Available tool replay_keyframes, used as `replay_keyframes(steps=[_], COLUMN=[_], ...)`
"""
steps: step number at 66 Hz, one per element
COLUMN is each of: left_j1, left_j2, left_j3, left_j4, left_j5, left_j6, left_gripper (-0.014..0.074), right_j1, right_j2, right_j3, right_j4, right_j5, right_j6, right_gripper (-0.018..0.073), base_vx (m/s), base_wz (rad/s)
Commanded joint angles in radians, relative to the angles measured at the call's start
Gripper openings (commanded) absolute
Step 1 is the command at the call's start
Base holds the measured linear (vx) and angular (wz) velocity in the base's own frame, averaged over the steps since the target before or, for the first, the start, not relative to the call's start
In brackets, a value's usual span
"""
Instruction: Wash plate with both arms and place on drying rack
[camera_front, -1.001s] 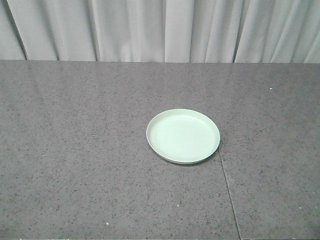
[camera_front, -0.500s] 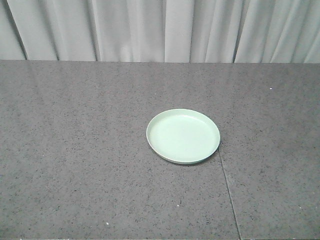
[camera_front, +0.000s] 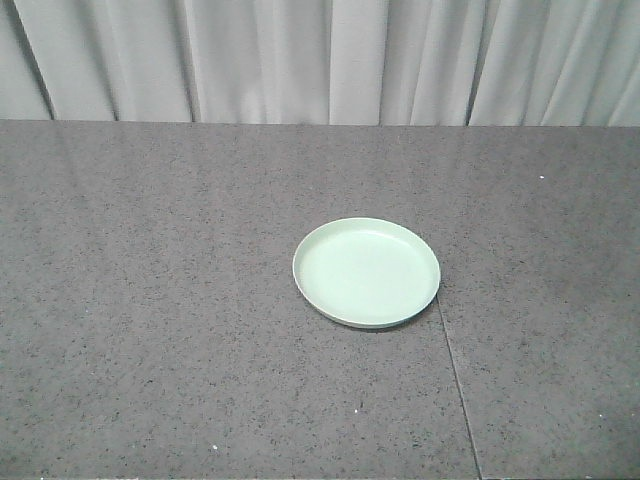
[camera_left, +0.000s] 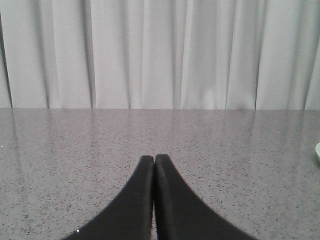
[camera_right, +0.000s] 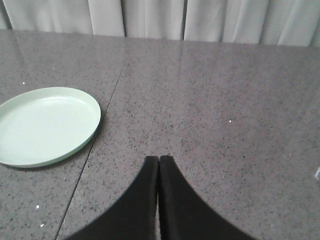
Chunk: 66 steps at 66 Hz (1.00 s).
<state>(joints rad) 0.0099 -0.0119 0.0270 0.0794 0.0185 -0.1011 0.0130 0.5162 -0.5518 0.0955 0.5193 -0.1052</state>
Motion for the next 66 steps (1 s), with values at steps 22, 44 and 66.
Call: replay_keyframes(steps=[22,44,66], left_j1=[-0.006,-0.006,-0.006], left_j2=[-0.014,-0.014,-0.014], left_j3=[-0.032,-0.032,-0.032], left_j4=[-0.001,-0.001,-0.001], left_j5=[-0.074,-0.074,-0.074], left_j6=[-0.002,-0.002,-0.002], left_gripper=[-0.0006,-0.0006,-0.0006], right_j1=[-0.006,-0.003,0.147], right_j2=[0.317,0.575,0.807], right_j3=[-0.282,-0.454,-0.59], right_j4=[0.046,0.152,0.096], right_j5=[0.296,0.426,0.42], right_j6=[-0.115,-0.314,-0.307], right_gripper=[0.0165,0.0546,0.0504], base_vx=[0.0,0.0,0.0], base_wz=[0.0,0.0,0.0])
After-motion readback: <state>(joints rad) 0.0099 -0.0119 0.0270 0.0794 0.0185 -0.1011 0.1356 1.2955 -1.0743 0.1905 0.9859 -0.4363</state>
